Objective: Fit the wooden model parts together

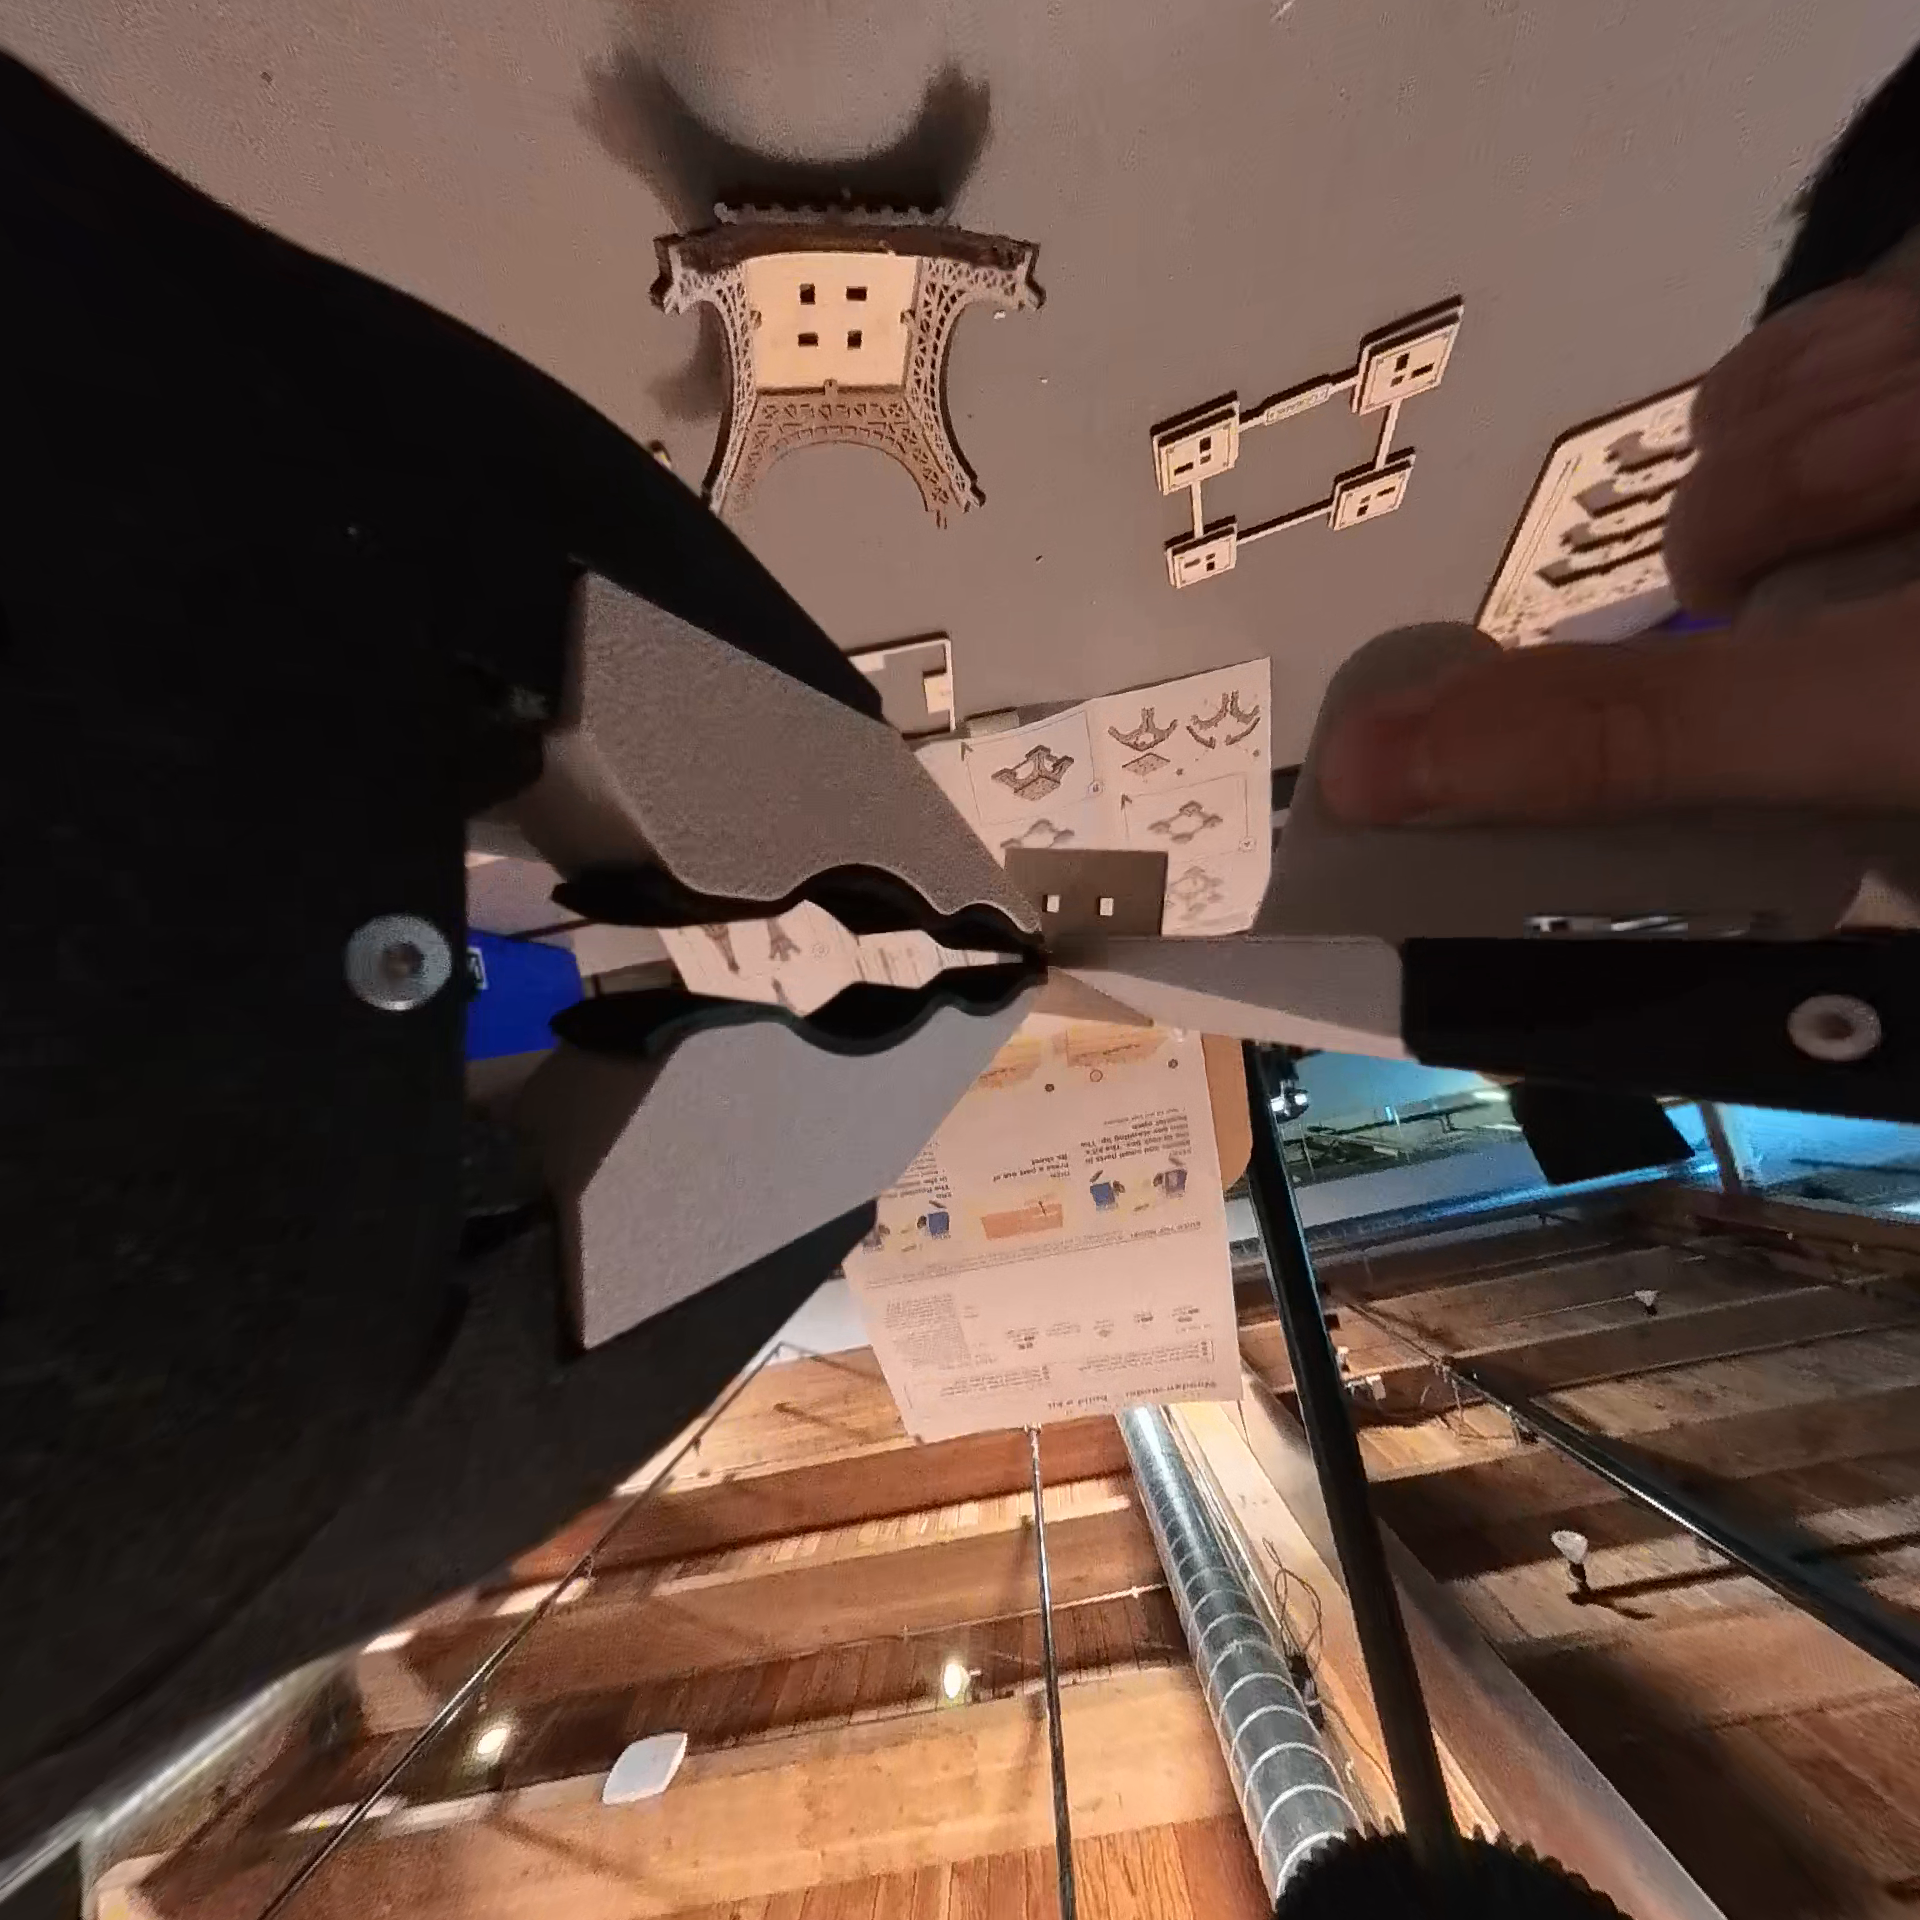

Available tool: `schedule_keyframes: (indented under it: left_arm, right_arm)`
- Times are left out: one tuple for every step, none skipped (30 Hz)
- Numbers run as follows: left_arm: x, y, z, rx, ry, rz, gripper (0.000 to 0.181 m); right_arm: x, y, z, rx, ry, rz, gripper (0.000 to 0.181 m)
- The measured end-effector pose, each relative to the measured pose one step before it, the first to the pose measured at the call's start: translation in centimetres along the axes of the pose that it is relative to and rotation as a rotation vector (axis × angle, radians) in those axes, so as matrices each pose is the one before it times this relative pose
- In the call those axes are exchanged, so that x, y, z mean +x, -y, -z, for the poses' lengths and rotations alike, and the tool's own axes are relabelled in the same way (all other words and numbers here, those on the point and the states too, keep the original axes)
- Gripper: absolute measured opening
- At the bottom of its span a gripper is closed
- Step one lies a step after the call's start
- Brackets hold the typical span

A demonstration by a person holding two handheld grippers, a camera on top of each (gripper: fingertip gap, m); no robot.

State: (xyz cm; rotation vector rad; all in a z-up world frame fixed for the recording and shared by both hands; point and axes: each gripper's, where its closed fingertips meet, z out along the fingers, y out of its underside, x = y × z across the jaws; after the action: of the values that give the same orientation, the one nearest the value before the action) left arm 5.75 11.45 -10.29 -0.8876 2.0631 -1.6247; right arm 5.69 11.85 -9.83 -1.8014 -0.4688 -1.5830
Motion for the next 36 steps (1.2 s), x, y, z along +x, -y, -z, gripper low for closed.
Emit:
schedule_keyframes:
  left_arm:
    - [-0.045,-0.043,-0.037,0.0004,0.0016,0.0027,0.0]
    - [-0.028,-0.006,-0.073,0.0028,0.0067,-0.0029,0.0]
    - [-0.013,-0.025,-0.108,-0.0009,0.0042,0.0025,0.0]
    - [-0.047,-0.033,-0.108,-0.001,0.0043,0.004,0.0]
    - [-0.046,-0.021,-0.067,-0.0032,0.0057,0.0021,0.001]
    - [-0.015,0.098,0.046,0.001,0.0046,-0.0005,0.001]
    - [0.009,0.16,0.132,0.0021,0.0023,-0.0018,0.0]
    - [0.025,0.228,0.154,0.01,-0.003,0.0045,0.0]
    - [0.014,0.131,0.117,0.0104,-0.0069,0.0096,0.0]
    - [-0.039,0.022,0.026,0.0087,-0.0043,0.006,0.0]
    - [-0.091,-0.044,-0.065,0.0061,0.0006,0.0116,0.0]
    - [-0.115,-0.148,-0.134,-0.0002,0.0057,0.0045,0.0]
    - [-0.106,-0.249,-0.144,-0.0102,0.0071,-0.0058,0.0]
    - [-0.059,-0.209,-0.111,-0.009,0.007,-0.0114,0.0]
    - [-0.068,-0.187,-0.08,-0.0101,0.012,-0.0218,0.0]
    - [-0.021,-0.142,-0.07,-0.0124,0.012,-0.0243,0.0]
    - [-0.03,-0.131,-0.044,-0.0158,0.0056,-0.0168,0.001]
    - [-0.029,-0.089,0.007,-0.0108,0.0006,-0.0073,0.001]
    - [-0.056,-0.068,0.054,-0.0072,-0.0039,-0.0066,0.001]
    - [-0.027,0.032,0.119,0.0003,-0.0098,-0.0024,0.0]
    - [-0.033,0.044,0.21,0.0001,-0.0112,0.0024,0.0]
    - [-0.082,0.001,0.196,-0.0005,-0.0054,0.006,0.0]
    - [-0.075,0.155,0.118,0.0139,-0.0003,0.0142,0.0]
    - [-0.066,0.166,0.003,0.0177,0.0027,0.0164,0.0]
    - [-0.095,0.143,-0.054,0.0169,0.0055,0.0124,0.0]
    - [-0.058,0.108,-0.056,0.0107,0.0045,0.0092,0.0]
    - [-0.061,-0.021,-0.062,0.0011,0.0048,0.0016,0.0]
    - [-0.048,-0.013,-0.075,0.0054,0.0049,-0.006,0.0]
    - [-0.032,-0.038,-0.029,-0.0009,0.0016,-0.0071,0.0]
    - [-0.02,-0.104,0.007,-0.0133,-0.0001,-0.0108,0.001]
    - [-0.01,0.023,0.103,-0.0074,0.001,-0.0107,0.0]
    - [-0.022,0.071,0.127,-0.0024,-0.0002,-0.0035,0.0]
    - [-0.031,0.082,0.113,0.0032,-0.001,0.0022,0.0]
    - [-0.022,0.184,0.096,0.0134,-0.0017,0.0116,0.0]
    - [-0.029,0.159,0.014,0.0163,-0.004,0.019,0.0]
    - [-0.046,-0.133,-0.07,-0.0009,-0.0061,0.0192,0.0]
  right_arm:
    - [-0.071,-0.044,0.036,-0.0025,-0.0044,0.0059,0.001]
    - [-0.038,-0.1,-0.028,-0.0026,-0.0049,0.0133,0.001]
    - [0.006,-0.102,-0.038,0.0054,-0.0009,0.0238,0.001]
    - [0.039,-0.155,-0.075,0.0078,0.015,-0.0212,0.001]
    - [0.005,-0.124,-0.099,0.0083,0.0266,-0.0481,0.001]
    - [0.114,0.022,-0.034,0.0086,0.0104,-0.0344,0.001]
    - [0.143,0.154,0.013,0.0005,-0.0072,-0.0155,0.001]
    - [0.127,0.213,0.056,-0.0091,-0.0254,0.007,0.001]
    - [0.084,0.199,0.028,-0.0112,-0.0275,0.0276,0.001]
    - [-0.04,0.03,0.018,-0.0095,-0.0184,0.0297,0.001]
    - [-0.088,-0.053,-0.07,-0.0069,-0.0091,0.0185,0.001]
    - [-0.138,-0.133,-0.113,-0.0077,0.0013,0.0015,0.001]
    - [-0.197,-0.171,-0.075,-0.0002,0.0116,0.0097,0.001]
    - [-0.113,-0.17,-0.052,0.0086,0.0184,-0.0011,0.001]
    - [-0.146,-0.119,-0.031,0.0092,0.0333,-0.0327,0.001]
    - [-0.083,-0.112,-0.039,0.0084,0.0357,-0.0395,0.001]
    - [-0.111,-0.086,-0.03,0.0041,0.0294,-0.0277,0.001]
    - [-0.104,-0.014,-0.052,-0.0014,0.0183,-0.0343,0.001]
    - [-0.113,0.064,-0.015,-0.0049,0.0076,-0.0209,0.001]
    - [-0.057,0.131,0.009,-0.0024,-0.0132,0.0065,0.001]
    - [-0.062,0.255,-0.001,0.002,-0.0291,0.027,0.001]
    - [-0.092,0.227,-0.032,-0.0014,-0.0275,0.0406,0.001]
    - [0.081,0.175,-0.063,-0.0029,-0.0318,0.0367,0.001]
    - [0.15,0.041,-0.053,-0.0048,-0.0223,0.0296,0.001]
    - [0.129,-0.054,-0.096,-0.0062,-0.0082,0.0117,0.001]
    - [0.133,-0.085,-0.087,-0.0019,-0.0073,0.0067,0.001]
    - [-0.006,-0.098,-0.132,0.0047,0.0062,0.0117,0.001]
    - [0.045,-0.136,-0.089,0.0088,0.0209,-0.0101,0.001]
    - [0.035,-0.089,-0.055,0.0184,0.0354,-0.055,0.001]
    - [-0.058,-0.023,-0.032,0.0174,0.0393,-0.0654,0.001]
    - [-0.07,0.061,-0.021,0.0085,0.0147,-0.0438,0.001]
    - [-0.033,0.131,0.031,-0.0062,-0.0131,-0.0036,0.001]
    - [-0.046,0.108,0.004,-0.0144,-0.0258,0.0274,0.001]
    - [0.001,0.102,-0.037,-0.0105,-0.0305,0.0373,0.001]
    - [0.123,0.058,-0.023,-0.005,-0.03,0.0355,0.001]
    - [-0.085,-0.1,-0.006,-0.0074,-0.0007,0.0131,0.001]
